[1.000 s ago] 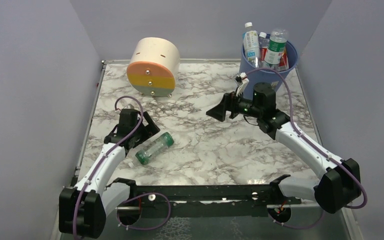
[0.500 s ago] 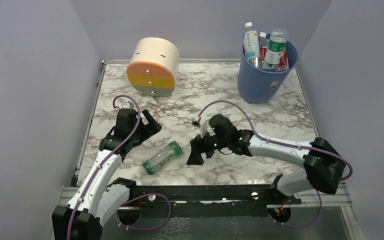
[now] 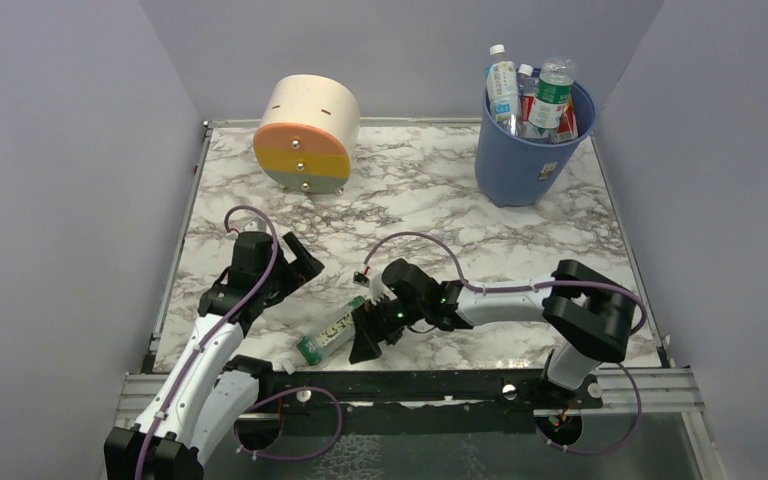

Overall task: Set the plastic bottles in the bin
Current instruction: Move the plastic bottle to the center of the board.

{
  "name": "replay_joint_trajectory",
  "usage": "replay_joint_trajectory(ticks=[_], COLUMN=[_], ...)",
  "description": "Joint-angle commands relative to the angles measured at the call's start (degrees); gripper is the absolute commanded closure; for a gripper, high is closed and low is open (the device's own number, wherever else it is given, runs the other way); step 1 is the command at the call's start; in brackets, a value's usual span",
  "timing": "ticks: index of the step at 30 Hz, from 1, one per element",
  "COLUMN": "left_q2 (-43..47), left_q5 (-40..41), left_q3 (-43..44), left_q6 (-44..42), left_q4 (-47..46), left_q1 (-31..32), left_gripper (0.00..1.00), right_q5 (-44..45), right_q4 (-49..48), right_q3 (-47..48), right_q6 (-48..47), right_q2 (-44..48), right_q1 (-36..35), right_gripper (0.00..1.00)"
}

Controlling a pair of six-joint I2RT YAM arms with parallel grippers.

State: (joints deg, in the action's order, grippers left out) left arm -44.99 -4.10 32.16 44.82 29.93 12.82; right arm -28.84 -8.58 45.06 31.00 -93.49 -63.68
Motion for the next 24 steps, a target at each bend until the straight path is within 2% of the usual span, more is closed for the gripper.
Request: replay_joint_trajectory(ticks=[1, 6, 9, 15, 20, 24], left_q2=[2.2, 5.4, 6.2, 6.5, 6.0, 5.1], left_q5=[-2.5, -4.1, -4.4, -4.3, -4.3, -3.6], left_q3=[-2.3, -5.8, -6.9, -6.7, -6.8, -7.6], left_q6=[1.6, 5.2, 6.1, 6.0, 5.9, 6.1], left_q4=[-0.3, -1.9, -2.2, -2.1, -2.4, -3.1], left_q1=[0.7, 1.3, 1.8, 2.1, 2.2, 2.7], left_gripper=[0.01, 0.01, 0.01, 0.01, 0.01, 0.01], right_q5=[-2.6, -5.8, -8.8, -12.8, -14.9, -15.3], right_q4=[-8.7, -16.8, -26.6, -37.0, -41.5, -39.0], right_q3=[3.7, 4.2, 2.4, 2.3, 2.8, 2.9], right_q6=[5.4, 11.1, 15.2, 19.5, 22.6, 21.4], right_q2=[-4.8, -8.6, -10.5, -13.9, -16.1, -14.2], right_q1=[-0.1, 1.0, 3.4, 8.4, 12.2, 14.2], right_gripper=[0.13, 0.12, 0.12, 0.14, 0.15, 0.15])
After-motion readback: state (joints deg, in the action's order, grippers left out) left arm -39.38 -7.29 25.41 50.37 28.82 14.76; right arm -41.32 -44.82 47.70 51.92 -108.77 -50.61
